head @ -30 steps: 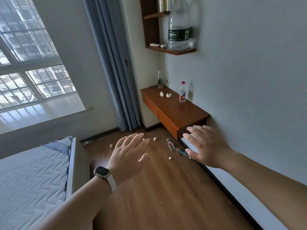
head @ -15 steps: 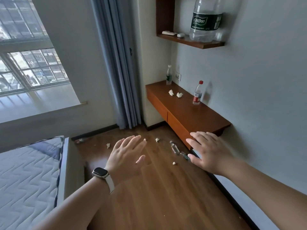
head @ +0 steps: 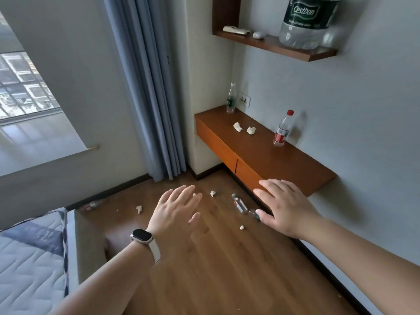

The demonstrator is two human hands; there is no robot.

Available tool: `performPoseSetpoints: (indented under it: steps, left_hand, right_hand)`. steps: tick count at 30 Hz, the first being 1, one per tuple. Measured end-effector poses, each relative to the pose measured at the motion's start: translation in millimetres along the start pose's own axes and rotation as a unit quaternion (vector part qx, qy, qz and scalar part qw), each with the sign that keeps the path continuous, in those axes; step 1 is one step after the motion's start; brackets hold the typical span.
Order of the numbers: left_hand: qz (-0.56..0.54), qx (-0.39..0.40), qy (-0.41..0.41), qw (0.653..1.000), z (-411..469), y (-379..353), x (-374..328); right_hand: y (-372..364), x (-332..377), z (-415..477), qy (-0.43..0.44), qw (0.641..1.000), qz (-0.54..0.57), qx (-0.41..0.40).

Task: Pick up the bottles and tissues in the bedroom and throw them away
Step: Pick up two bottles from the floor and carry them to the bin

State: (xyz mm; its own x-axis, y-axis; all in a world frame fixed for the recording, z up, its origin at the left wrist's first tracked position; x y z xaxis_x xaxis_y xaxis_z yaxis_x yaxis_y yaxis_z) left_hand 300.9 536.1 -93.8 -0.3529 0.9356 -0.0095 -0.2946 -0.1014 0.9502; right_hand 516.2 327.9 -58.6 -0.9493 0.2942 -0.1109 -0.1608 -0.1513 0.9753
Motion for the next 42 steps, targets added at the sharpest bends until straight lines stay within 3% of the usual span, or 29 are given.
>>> performPoseSetpoints:
  steps: [14, 25, 35, 42]
  left_hand:
    - [-0.004, 0.071, 0.018, 0.997, 141, -93, 64]
    - [0.009, 0.116, -0.015, 0.993, 286, -145, 109]
    - [-0.037, 0.174, -0.099, 0.979, 331, -245, 158]
    - [-0.089, 0.183, -0.151, 0.967, 336, -388, 192]
  right_hand:
    - [-109, -90, 153, -0.005, 0.997, 0.057, 0.052]
    - [-173, -170, 285, 0.01, 0.991, 0.097, 0.087]
    - [-253, -150, 322, -0.021, 0.983, 0.109, 0.146]
    - [-376, -103, 329, -0.092, 0.966, 0.146, 0.192]
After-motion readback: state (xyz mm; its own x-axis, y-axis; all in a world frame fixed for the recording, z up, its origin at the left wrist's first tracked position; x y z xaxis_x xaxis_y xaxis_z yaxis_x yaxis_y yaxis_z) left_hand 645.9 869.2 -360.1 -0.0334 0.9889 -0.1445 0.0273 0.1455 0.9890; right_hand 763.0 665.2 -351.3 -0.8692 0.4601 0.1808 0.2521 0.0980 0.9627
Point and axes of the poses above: each hand's wrist, its own z-axis towards the middle knuckle, its own y-axis out of the back of the hand, x = y × z, the point moved 2 cm from there along z, towards the middle knuckle, and after that the axes turned 1 degree about -x, right-handed, at the moved point
